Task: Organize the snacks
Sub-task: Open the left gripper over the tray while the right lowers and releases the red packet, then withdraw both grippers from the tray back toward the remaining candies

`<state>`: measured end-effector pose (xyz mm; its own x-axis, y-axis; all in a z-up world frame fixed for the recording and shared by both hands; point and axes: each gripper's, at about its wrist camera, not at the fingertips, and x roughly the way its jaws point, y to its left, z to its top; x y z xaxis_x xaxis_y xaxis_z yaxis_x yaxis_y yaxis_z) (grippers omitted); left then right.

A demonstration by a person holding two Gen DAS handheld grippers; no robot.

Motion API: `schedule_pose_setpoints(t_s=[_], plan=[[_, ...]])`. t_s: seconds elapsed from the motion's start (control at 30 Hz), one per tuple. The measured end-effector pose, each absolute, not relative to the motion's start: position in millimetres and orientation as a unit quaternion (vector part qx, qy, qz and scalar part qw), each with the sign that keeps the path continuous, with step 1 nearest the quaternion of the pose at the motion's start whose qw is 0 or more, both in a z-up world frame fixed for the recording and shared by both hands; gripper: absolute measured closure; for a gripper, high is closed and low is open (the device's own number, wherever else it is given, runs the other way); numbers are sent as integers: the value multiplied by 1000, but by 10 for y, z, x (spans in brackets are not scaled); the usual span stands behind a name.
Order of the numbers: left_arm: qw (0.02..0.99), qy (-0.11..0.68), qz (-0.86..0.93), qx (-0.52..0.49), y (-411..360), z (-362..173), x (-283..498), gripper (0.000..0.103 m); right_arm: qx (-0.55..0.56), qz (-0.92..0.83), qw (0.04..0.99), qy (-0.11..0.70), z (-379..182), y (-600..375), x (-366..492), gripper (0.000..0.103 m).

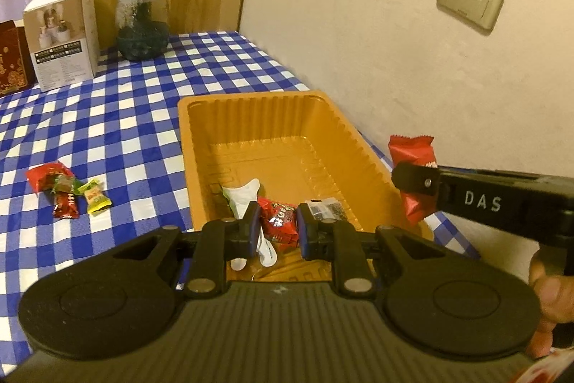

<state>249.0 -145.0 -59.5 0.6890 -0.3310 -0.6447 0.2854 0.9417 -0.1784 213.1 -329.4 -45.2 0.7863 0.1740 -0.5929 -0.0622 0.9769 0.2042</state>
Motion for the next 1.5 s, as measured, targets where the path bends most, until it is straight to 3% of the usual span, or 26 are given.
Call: schedule_pose_setpoints(t_s=[0.13, 0.23, 1.27, 1.3, 1.33, 1.37, 1.5], plan=[[917, 358, -171, -31, -1481, -641, 2568, 84, 86, 63, 940, 325, -503, -3292, 2197, 76], [919, 357, -169, -14, -1535, -676, 2609, 77, 88, 64, 938, 331, -552, -3293, 2227, 76], [922, 358, -138, -40, -1137, -728, 2525, 73, 120, 92, 927, 342, -609, -3139, 2395, 74], [922, 359, -137, -40, -1129, -730, 2522, 73, 122, 95, 926, 345, -624, -3140, 2408, 63], [922, 359, -137, -41, -1120, -732, 2518, 73, 128, 99, 925, 345, -637, -3154, 2411, 40], [923, 358, -136, -41, -1108, -734, 2510, 73, 136, 98, 925, 341, -646, -3174, 2395, 35], [923, 359, -131, -46, -1054, -742, 2465, 72, 147, 83, 925, 341, -656, -3251, 2328, 34]])
